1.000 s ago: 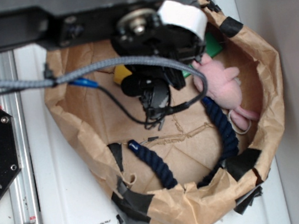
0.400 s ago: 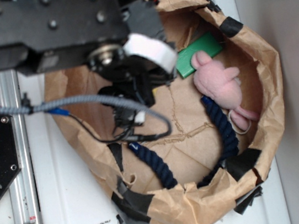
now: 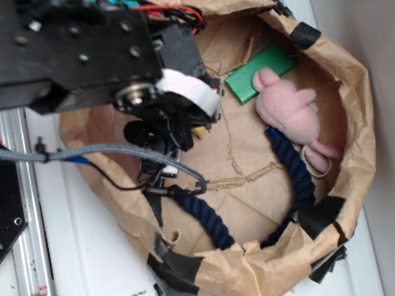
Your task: Grab the green sponge.
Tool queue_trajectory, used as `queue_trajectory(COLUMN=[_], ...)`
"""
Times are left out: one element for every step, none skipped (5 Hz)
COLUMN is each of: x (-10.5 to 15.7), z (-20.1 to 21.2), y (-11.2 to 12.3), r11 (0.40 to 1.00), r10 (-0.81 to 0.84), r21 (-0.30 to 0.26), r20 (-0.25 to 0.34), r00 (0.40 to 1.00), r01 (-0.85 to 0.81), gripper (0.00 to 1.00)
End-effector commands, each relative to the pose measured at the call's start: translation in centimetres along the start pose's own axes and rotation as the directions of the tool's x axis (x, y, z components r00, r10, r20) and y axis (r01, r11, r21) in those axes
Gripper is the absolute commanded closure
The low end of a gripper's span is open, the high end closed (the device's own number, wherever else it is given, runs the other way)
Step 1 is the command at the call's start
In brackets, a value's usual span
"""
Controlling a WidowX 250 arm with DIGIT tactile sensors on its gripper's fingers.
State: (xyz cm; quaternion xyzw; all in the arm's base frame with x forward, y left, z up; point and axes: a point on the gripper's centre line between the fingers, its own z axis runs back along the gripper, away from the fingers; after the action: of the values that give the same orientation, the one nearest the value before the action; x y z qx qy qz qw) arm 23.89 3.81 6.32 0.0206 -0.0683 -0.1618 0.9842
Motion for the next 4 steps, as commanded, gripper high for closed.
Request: queue_trajectory(x=[1.21, 1.4, 1.25, 1.09], z=[-3.87, -4.51, -4.55, -4.33], y=[3.43, 3.81, 3.72, 3.84], r11=[1.0, 1.0, 1.0, 0.999], r10=[-0.01, -0.021, 0.014, 0.035], r21=[0.001, -0.011, 0.012, 0.018], r20=[-0.03, -0.043, -0.047, -0.042], r00=[1.0, 0.999, 0.999, 0.999], r01=[0.01, 0.02, -0.014, -0.034], gripper=[0.0, 0.0, 1.0, 1.0])
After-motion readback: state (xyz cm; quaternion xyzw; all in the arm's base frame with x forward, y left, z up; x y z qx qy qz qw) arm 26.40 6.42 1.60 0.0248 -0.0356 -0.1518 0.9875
